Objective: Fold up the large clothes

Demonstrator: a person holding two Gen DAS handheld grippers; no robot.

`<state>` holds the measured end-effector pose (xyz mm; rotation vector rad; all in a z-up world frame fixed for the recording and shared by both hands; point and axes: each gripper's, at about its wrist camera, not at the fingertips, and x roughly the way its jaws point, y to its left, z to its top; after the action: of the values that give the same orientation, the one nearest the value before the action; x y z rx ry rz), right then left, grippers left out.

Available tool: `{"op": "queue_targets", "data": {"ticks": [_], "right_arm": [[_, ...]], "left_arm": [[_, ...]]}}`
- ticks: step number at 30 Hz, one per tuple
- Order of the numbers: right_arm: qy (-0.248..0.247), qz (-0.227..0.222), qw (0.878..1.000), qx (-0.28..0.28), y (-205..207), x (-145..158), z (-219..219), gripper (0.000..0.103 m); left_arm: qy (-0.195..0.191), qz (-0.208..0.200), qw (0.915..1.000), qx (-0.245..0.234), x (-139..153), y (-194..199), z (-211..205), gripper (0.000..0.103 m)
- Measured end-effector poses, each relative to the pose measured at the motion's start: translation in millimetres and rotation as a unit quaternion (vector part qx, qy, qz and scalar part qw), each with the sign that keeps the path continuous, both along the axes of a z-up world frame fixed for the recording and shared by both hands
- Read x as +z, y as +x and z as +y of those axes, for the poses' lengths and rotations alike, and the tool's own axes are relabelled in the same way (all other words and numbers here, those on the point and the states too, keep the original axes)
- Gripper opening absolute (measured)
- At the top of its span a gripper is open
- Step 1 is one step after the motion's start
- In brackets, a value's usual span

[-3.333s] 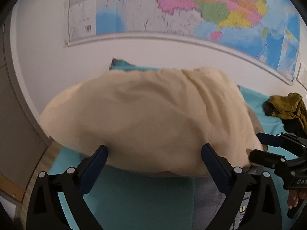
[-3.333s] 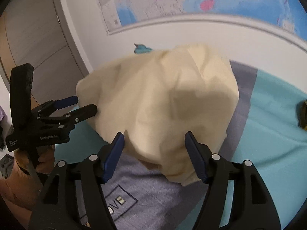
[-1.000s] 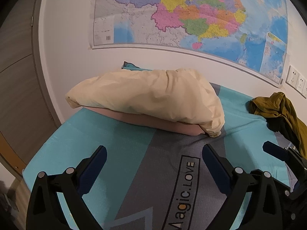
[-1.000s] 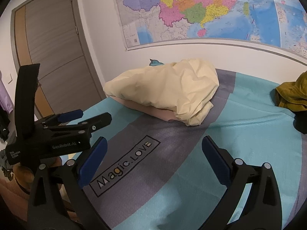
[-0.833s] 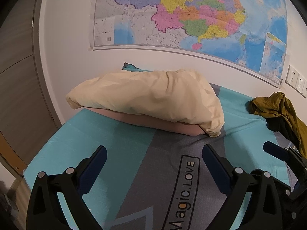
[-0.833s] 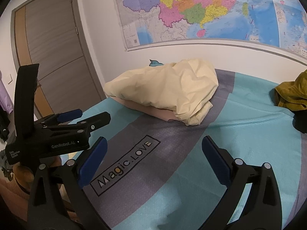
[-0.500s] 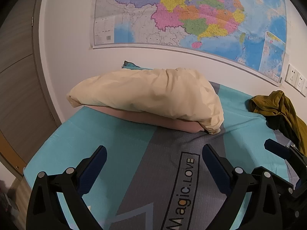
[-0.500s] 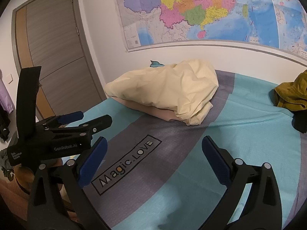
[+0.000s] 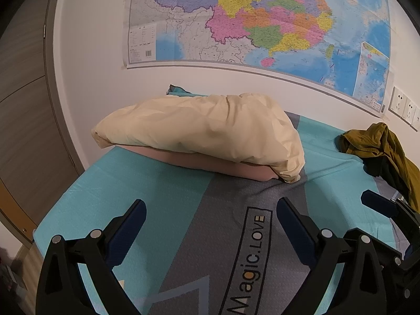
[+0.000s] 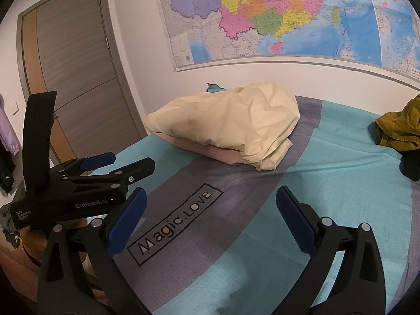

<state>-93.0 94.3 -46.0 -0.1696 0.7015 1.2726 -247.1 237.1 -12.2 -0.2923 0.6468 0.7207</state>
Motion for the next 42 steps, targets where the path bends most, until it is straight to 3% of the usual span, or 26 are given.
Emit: {"op": "queue_targets", "data": {"ticks": [42], "right_arm": [[-0.005, 0.002, 1.000, -0.001, -6.1, 1.3, 2.7, 0.097]], "left_arm": [[-0.002, 0.001, 1.0000, -0.001, -3.4, 0.5, -1.9, 0.096]]}}
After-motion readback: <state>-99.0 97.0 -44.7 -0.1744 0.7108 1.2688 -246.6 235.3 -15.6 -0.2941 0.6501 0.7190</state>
